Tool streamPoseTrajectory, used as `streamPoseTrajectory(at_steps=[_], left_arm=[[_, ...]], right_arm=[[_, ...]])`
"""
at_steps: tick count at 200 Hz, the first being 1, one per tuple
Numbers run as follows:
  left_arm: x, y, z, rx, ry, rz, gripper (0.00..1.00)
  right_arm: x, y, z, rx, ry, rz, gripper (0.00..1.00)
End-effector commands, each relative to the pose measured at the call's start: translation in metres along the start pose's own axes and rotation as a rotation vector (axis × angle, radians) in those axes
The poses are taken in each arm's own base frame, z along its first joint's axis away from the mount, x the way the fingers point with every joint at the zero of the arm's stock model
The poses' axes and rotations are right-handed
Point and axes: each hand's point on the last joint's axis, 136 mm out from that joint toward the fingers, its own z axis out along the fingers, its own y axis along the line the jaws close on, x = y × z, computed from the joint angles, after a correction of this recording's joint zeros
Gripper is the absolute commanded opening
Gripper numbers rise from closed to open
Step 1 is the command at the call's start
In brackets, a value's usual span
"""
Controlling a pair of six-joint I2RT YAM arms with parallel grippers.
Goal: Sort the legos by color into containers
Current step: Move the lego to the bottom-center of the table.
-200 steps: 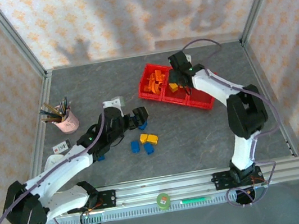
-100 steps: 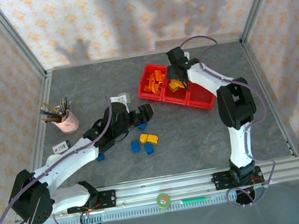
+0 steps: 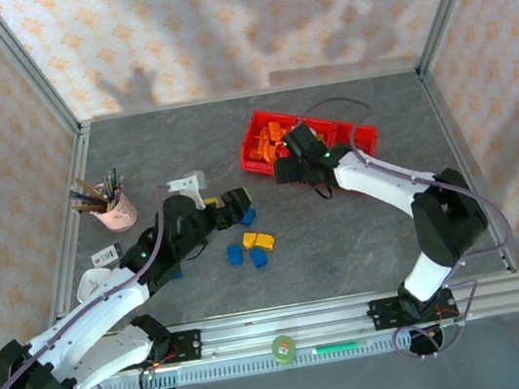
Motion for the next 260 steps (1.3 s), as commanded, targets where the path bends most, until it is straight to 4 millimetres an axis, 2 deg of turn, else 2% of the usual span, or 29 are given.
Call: streamPoseTrajectory(at_steps=[1,38,84,144,175,220,260], left_arm=[[0.004,0.021,-0.012,-0.069,-0.011,-0.025,0.99],[0.01,0.039,-0.029,-0.118,-0.028,-0.048,0.99],[0.014,0.052,-0.04,-0.138,-0.051,-0.078,0.99],[0.016,0.057,-0.042,-0.155,-0.059,-0.09,0.99],[0.012,0.06,-0.045,-0.171,-0.08,-0.084,0.99],[0.011,0.062,-0.047,-0.184,-0.086,-0.077,0.99],[0.012,0.064,-0.047,-0.185,-0.087,-0.077,0.99]], right_arm=[[0.016,0.019,-0.013,-0.064,0.0,-0.023,0.86],[0.059,0.049,-0.02,-0.132,0.051,-0.134,0.86],[0.109,0.072,-0.017,-0.179,0.134,-0.229,0.82],[0.14,0.092,-0.004,-0.193,0.196,-0.191,0.83],[0.148,0.103,0.003,-0.193,0.214,-0.196,0.83],[0.155,0.101,0.02,-0.146,0.238,-0.159,0.84],[0.155,0.088,0.027,-0.062,0.232,-0.109,0.84]])
